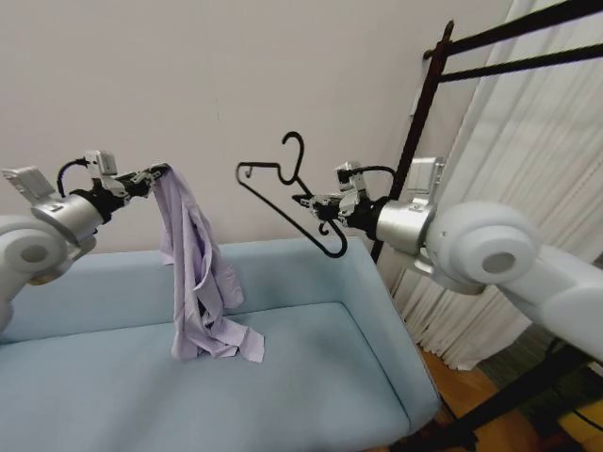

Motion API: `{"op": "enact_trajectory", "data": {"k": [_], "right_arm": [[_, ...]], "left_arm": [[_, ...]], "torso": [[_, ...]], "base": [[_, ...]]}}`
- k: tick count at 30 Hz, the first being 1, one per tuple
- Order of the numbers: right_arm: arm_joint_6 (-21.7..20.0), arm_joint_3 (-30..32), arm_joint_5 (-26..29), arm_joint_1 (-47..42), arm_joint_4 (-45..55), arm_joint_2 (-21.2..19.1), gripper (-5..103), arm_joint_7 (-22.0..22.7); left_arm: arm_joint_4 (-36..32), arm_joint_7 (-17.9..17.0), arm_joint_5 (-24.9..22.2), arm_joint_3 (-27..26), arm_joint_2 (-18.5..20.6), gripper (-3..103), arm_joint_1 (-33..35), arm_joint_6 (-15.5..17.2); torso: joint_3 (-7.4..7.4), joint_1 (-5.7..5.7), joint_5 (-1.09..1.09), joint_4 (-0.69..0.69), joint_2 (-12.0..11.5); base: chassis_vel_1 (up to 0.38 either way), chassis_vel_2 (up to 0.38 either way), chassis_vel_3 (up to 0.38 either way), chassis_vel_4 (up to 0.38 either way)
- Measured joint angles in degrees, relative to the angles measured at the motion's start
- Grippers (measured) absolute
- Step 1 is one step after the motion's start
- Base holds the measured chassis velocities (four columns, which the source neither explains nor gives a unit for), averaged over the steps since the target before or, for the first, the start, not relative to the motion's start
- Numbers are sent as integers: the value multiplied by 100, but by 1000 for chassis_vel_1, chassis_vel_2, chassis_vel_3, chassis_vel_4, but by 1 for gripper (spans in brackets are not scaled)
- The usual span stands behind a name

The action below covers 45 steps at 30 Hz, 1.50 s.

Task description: Pick up the clothes from the sofa and hang them on the clothes hanger.

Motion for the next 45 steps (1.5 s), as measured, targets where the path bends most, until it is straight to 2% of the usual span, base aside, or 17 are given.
{"op": "enact_trajectory", "data": {"k": [6, 10, 15, 27, 38, 45], "right_arm": [[62, -49, 85, 16, 299, 298, 2, 122], [146, -282, -26, 61, 217, 691, 2, 333], [196, -407, -28, 119, 134, 857, 2, 491], [306, -653, -256, 158, -76, 963, 2, 573], [261, -679, -368, 379, -551, 1306, 2, 583], [158, -825, -632, 202, -583, 1140, 2, 497]], "left_arm": [[-83, -6, -52, -54, 116, 2, 66, 9], [-201, -76, -123, -96, 163, 2, 79, 23], [-294, -160, -182, -124, 182, 2, 79, 52], [-537, -235, -179, -151, 140, 2, 55, 65], [-745, -304, -158, -186, 67, 2, 61, 78], [-702, -302, -158, -227, 74, 2, 16, 81]], "torso": [[0, 0, 0, 0, 0], [1, 1, -1, 3, -1], [1, 2, 0, 0, -1], [1, 1, 1, 0, -1], [1, 2, 0, 2, -1], [1, 2, 1, 0, -1]], "base": [[0, 0, 0, 0], [0, 0, 0, 0], [0, 0, 0, 0], [0, 0, 0, 0], [0, 0, 0, 0], [0, 0, 0, 0]]}}
